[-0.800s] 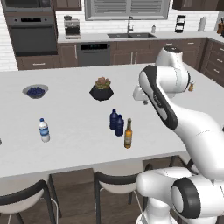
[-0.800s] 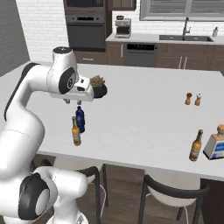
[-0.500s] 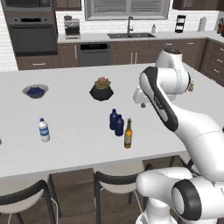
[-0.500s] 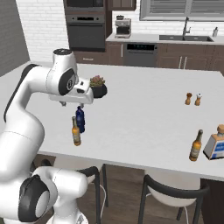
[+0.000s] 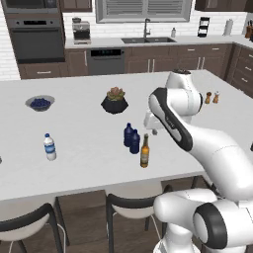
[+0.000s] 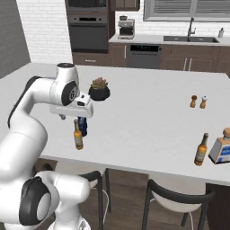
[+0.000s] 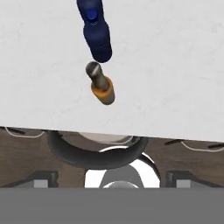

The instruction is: Move the plastic bottles in the middle to the plastics group, and the glass bottles in the middle to the glass group.

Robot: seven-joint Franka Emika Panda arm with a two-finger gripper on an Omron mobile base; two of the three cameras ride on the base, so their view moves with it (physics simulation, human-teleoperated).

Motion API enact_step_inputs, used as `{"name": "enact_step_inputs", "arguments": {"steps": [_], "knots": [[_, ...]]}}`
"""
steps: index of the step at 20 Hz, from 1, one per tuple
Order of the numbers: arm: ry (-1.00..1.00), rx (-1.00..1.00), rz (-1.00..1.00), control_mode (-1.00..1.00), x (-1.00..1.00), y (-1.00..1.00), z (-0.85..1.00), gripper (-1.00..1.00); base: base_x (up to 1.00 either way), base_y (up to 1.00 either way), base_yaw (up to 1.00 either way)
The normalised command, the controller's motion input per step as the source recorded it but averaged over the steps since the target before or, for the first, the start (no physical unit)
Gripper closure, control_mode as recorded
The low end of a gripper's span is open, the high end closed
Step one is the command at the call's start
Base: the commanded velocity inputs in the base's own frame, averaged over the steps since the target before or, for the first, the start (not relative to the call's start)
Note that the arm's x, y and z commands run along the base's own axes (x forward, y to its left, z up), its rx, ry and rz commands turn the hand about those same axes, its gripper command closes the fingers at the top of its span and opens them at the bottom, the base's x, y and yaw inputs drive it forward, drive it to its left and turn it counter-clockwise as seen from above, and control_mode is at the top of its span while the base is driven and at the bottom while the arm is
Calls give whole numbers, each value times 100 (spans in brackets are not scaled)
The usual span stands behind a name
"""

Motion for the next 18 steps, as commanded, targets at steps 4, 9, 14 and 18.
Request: {"name": "enact_step_inputs", "arguments": {"steps": [4,9,14,18], "knots": [[-15,0,2,-100,17,10,-52,-100,0,0,0],[-17,0,5,-100,29,21,-40,-100,0,0,0],[-13,0,4,-100,34,22,-31,-100,0,0,0],[-2,0,1,-100,39,4,-27,-100,0,0,0]]}}
